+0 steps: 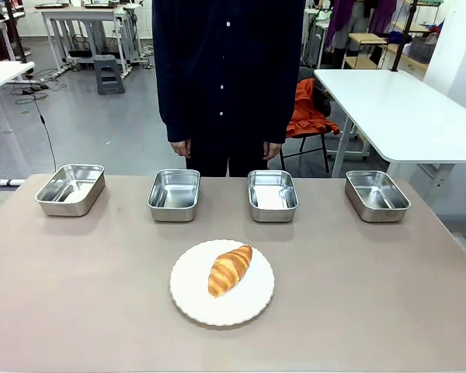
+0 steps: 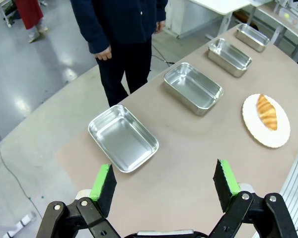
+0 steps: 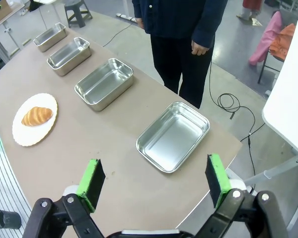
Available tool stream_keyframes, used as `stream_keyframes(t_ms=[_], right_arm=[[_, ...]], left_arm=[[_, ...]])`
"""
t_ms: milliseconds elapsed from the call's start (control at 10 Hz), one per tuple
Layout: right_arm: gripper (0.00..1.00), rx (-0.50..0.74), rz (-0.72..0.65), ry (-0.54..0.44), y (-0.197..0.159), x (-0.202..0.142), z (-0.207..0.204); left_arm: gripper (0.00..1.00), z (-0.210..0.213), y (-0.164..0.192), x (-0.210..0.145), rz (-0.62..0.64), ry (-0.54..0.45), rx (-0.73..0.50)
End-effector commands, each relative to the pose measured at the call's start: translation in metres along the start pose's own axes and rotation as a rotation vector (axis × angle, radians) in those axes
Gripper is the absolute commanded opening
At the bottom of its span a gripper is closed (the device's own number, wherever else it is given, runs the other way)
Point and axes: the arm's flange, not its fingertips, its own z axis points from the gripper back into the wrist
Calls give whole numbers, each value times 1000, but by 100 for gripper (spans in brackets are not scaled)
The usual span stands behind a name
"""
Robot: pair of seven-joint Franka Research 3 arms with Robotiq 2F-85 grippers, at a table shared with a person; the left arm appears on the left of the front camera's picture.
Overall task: Place the bread in the container.
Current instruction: Place the Butter Roll into the Airtight Container indicated by the human.
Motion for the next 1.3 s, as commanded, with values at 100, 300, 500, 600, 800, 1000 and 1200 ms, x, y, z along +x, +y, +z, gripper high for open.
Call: stream_keyframes(t_ms=[100, 300, 500, 600, 800, 1000, 1200], right_arm=[[100, 6, 6, -22, -1, 1, -1], [100, 6, 6, -22, -1, 1, -1], [100, 6, 6, -22, -1, 1, -1], [100, 6, 6, -22, -1, 1, -1], [100, 6, 6, -22, -1, 1, -1], [100, 6, 6, -22, -1, 1, -1], [100, 6, 6, -22, -1, 1, -1]], left_arm=[[100, 3, 1, 0, 0, -7, -8], [100, 3, 1, 0, 0, -7, -8], [100, 3, 1, 0, 0, -7, -8], [100, 3, 1, 0, 0, -7, -8], [100, 3, 1, 0, 0, -7, -8], [100, 3, 1, 0, 0, -7, -8], [100, 3, 1, 0, 0, -7, -8]])
